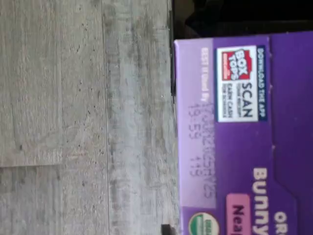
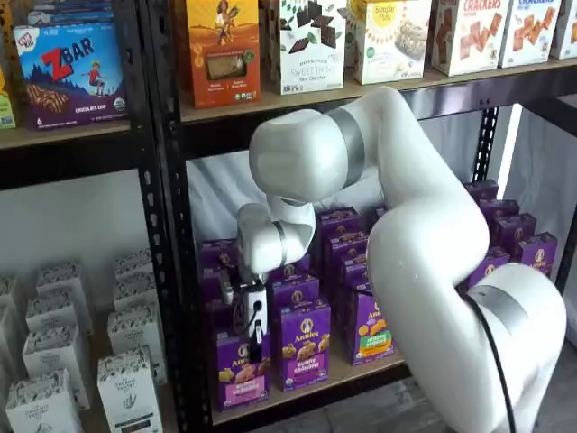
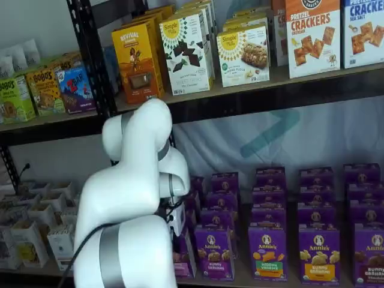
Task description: Pick up the purple box with a pink patch in the middle, on the bottom shelf, the first box from the left
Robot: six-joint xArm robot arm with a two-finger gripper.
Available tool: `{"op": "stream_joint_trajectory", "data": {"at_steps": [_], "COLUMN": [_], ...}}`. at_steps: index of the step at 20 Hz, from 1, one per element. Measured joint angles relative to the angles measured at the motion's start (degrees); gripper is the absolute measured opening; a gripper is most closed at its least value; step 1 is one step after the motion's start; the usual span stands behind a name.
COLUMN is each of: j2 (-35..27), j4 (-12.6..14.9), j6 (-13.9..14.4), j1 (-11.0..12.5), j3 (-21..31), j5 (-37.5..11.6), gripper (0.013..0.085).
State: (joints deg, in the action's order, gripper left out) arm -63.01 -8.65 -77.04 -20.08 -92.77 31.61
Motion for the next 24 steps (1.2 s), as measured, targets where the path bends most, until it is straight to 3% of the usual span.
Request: {"op": "stream_joint_trajectory", "data": {"at_steps": [9,13,24], "j2": [0.5,0.7,3.1], "j4": [-0.1,-0.2,0.4], "j6": [-0.2,-0.3,0.4], "j1": [0.1,0.1,-0.2], "j3": [0.8,1.2,4.9], "j5": [-0.4,-0.6,-2.6], "gripper": [0.045,0.033,0.033]}}
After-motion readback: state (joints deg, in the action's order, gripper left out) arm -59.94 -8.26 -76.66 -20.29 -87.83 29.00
